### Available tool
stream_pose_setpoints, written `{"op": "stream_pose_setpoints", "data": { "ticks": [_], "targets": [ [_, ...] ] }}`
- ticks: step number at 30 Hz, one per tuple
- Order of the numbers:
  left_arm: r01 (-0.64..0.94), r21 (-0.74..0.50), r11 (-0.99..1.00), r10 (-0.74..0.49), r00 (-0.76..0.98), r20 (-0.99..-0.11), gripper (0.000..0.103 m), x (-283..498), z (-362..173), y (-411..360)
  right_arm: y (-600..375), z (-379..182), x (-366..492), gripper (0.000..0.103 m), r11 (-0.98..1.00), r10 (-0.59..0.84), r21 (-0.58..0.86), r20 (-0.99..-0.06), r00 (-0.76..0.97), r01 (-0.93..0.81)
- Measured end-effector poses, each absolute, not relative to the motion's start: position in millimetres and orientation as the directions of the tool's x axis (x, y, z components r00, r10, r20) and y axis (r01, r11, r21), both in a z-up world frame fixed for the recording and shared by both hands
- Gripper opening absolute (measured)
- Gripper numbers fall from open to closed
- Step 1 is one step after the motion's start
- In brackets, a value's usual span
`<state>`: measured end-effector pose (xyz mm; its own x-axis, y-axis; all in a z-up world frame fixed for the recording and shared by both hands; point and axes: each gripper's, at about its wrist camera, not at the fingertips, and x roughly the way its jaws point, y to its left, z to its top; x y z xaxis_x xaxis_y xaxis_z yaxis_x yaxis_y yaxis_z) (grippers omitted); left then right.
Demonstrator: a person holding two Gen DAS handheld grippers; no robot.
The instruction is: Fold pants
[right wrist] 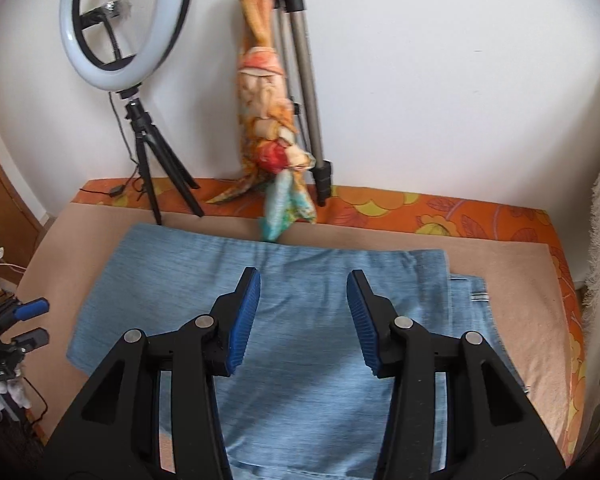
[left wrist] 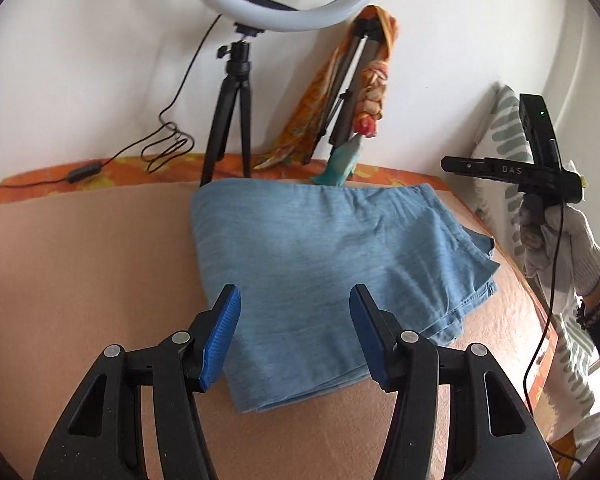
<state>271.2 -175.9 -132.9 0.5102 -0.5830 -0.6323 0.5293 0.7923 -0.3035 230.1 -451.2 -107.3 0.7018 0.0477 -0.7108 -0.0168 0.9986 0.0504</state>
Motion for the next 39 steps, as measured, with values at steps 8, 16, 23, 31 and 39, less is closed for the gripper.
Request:
{"op": "stream_pose_setpoints", "data": {
  "ticks": [8, 16, 23, 31, 39],
  "targets": [
    [0.399, -0.497, 0.771, -0.636, 0.435, -0.637, 0.056, 288.5, -170.5, -144.9, -339.2, -134.4, 269.1, 0.052, 0.971, 0.230, 0.137, -0.756, 0.612, -0.195],
    [0.368, -0.550, 0.750, -0.660, 0.348, -0.666, 0.053, 295.0, -207.3, -151.7, -262.9, -181.4, 334.1, 0.052, 0.948, 0.311, 0.232, -0.819, 0.483, -0.216],
    [0.334, -0.625, 0.705, -0.709, 0.324, -0.627, 0.016, 302.4, -220.2, -137.3, -228.6, -229.4, 378.5, 0.052, 0.961, 0.272, 0.227, -0.884, 0.380, -0.160],
    [0.315, -0.721, 0.617, -0.785, 0.320, -0.531, 0.011, 299.0, -213.9, -129.6, -207.8, -244.2, 397.1, 0.056, 0.982, 0.161, 0.117, -0.932, 0.326, -0.148],
    [0.392, -0.683, 0.616, -0.787, 0.345, -0.511, 0.010, 286.7, -193.2, -144.4, -181.4, -240.2, 401.7, 0.056, 0.972, -0.040, -0.102, -0.959, 0.279, -0.213]
  ]
}}
